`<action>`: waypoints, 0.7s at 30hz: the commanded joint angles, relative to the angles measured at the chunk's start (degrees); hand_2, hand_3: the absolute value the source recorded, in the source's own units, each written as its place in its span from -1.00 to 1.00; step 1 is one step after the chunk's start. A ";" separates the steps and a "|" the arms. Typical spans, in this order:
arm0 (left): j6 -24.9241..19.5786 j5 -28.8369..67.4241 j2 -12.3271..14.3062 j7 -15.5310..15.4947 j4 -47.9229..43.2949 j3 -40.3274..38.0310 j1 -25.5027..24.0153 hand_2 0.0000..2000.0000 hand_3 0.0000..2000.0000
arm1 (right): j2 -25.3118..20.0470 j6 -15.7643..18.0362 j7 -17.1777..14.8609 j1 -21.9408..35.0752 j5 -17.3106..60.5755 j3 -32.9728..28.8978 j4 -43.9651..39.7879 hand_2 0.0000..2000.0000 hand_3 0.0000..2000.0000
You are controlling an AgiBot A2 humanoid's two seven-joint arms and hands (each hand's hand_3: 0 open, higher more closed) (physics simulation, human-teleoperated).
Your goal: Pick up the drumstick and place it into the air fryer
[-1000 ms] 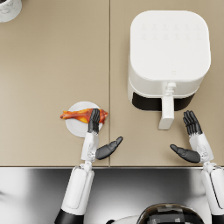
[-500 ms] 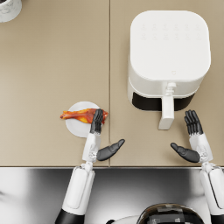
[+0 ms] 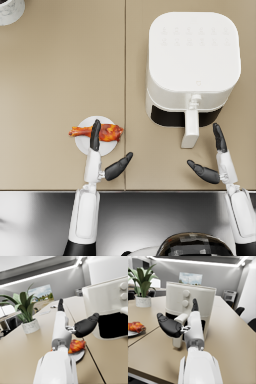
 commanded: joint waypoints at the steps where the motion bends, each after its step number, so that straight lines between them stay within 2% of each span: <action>1: 0.00 2.57 0.45 0.00 0.57 -0.82 1.53 -1.00 -1.00 | -0.17 0.00 0.00 0.05 0.35 -0.18 -0.68 -1.00 -1.00; 12: -0.02 31.02 1.71 -0.01 3.25 -4.23 4.11 -1.00 -1.00 | -1.33 -0.01 0.01 -0.73 1.19 -0.72 -3.32 -1.00 -1.00; 13: -1.46 33.62 1.84 -0.30 4.01 -4.34 4.87 -1.00 -1.00 | -1.58 -0.01 0.01 -0.49 1.20 -0.64 -3.58 -1.00 -1.00; 16: -15.20 41.43 2.06 -5.71 4.95 -5.61 6.27 -1.00 -1.00 | -1.90 -0.01 0.01 -0.65 1.21 -0.62 -3.86 -1.00 -1.00; 17: -18.13 44.03 2.12 -7.10 5.16 -6.06 6.72 -1.00 -1.00 | -2.02 -0.01 0.01 -0.68 1.21 -0.72 -3.86 -1.00 -1.00; 19: -21.57 49.24 2.22 -9.34 5.65 -6.45 7.39 -1.00 -1.00 | -2.16 -0.01 0.01 -0.94 1.21 -0.91 -3.60 -1.00 -1.00; 21: -22.97 54.46 2.35 -10.99 6.41 -6.11 8.04 -1.00 -1.00 | -2.37 -0.01 0.01 -1.07 1.21 -0.78 -3.88 -1.00 -1.00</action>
